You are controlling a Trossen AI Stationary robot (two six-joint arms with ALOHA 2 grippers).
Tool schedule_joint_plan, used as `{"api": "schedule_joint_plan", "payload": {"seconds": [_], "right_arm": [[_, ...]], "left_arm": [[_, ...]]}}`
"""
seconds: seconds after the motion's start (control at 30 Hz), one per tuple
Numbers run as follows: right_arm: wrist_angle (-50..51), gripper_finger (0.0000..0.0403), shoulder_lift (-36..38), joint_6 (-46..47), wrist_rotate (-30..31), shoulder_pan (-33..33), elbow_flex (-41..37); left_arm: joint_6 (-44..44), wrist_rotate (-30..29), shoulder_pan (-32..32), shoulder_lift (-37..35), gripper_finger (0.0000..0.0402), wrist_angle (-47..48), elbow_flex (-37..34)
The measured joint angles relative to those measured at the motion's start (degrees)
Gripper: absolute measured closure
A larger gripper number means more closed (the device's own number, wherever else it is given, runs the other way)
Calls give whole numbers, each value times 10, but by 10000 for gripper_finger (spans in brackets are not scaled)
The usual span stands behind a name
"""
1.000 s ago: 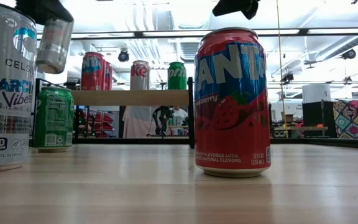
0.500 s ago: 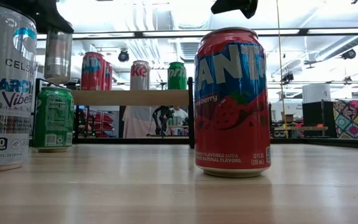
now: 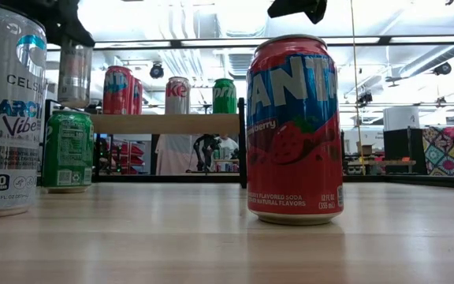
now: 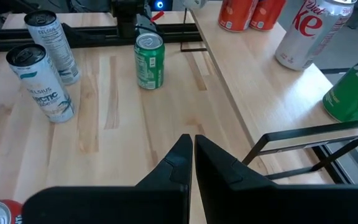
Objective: Place canned beverage on shelf
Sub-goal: Put the white and yellow soda can on the shelf
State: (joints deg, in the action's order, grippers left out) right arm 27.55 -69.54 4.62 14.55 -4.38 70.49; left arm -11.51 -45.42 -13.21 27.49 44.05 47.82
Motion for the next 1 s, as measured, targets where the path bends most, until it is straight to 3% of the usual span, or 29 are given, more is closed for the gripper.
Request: {"api": "schedule_joint_plan", "payload": {"seconds": [0.2, 1.0], "right_arm": [[0, 394, 0, -2, 0, 0, 0], [1, 394, 0, -6, 0, -1, 0]], "left_arm": [[-10, -53, 0, 24, 140, -8, -4], [-41, -107, 0, 48, 139, -8, -12]]}}
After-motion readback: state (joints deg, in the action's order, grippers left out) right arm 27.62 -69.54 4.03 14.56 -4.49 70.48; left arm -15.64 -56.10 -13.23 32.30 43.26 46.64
